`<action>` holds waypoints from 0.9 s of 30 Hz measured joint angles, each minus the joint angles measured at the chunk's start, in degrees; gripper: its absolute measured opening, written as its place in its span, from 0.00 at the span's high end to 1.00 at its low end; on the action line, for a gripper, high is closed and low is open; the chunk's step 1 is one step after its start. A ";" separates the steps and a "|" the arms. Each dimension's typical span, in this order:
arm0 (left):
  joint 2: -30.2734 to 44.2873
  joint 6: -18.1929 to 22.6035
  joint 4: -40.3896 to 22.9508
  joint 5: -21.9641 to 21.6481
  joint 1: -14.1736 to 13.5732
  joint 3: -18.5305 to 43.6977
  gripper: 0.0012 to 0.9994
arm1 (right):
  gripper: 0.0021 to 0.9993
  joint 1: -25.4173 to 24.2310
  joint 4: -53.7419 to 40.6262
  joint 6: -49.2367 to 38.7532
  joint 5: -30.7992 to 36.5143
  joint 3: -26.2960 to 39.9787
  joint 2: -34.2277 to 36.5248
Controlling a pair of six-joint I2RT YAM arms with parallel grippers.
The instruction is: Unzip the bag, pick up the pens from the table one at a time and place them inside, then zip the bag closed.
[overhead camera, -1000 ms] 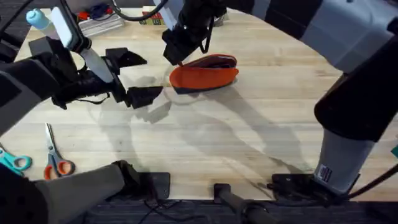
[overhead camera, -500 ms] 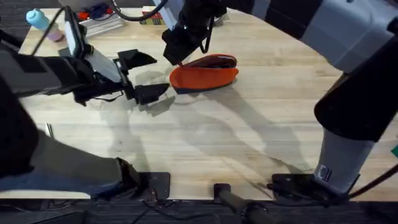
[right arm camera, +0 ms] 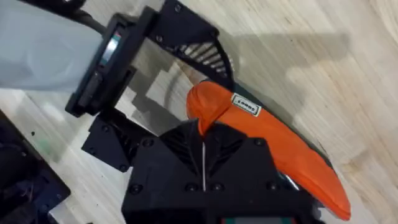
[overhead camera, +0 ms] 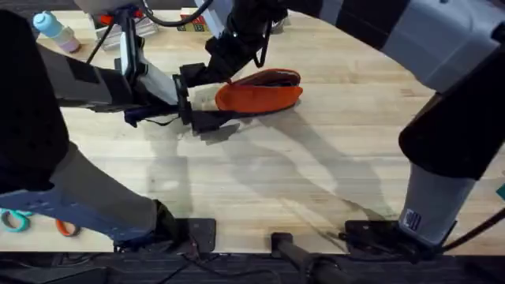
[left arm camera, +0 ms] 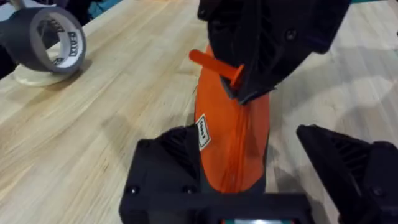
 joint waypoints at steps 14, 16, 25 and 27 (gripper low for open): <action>0.00 0.00 0.04 -0.02 -0.25 -0.01 0.26 | 0.97 0.00 0.01 -0.01 0.00 0.00 0.00; 0.00 0.02 0.06 -0.02 -0.21 0.00 0.30 | 0.97 0.00 0.00 -0.02 0.00 0.00 0.00; 0.00 0.00 0.06 0.54 2.36 0.00 0.64 | 0.97 0.00 0.02 -0.02 0.00 0.00 0.00; 0.00 -0.08 0.06 0.77 2.70 0.00 0.73 | 0.97 0.00 0.01 -0.02 0.00 0.00 0.00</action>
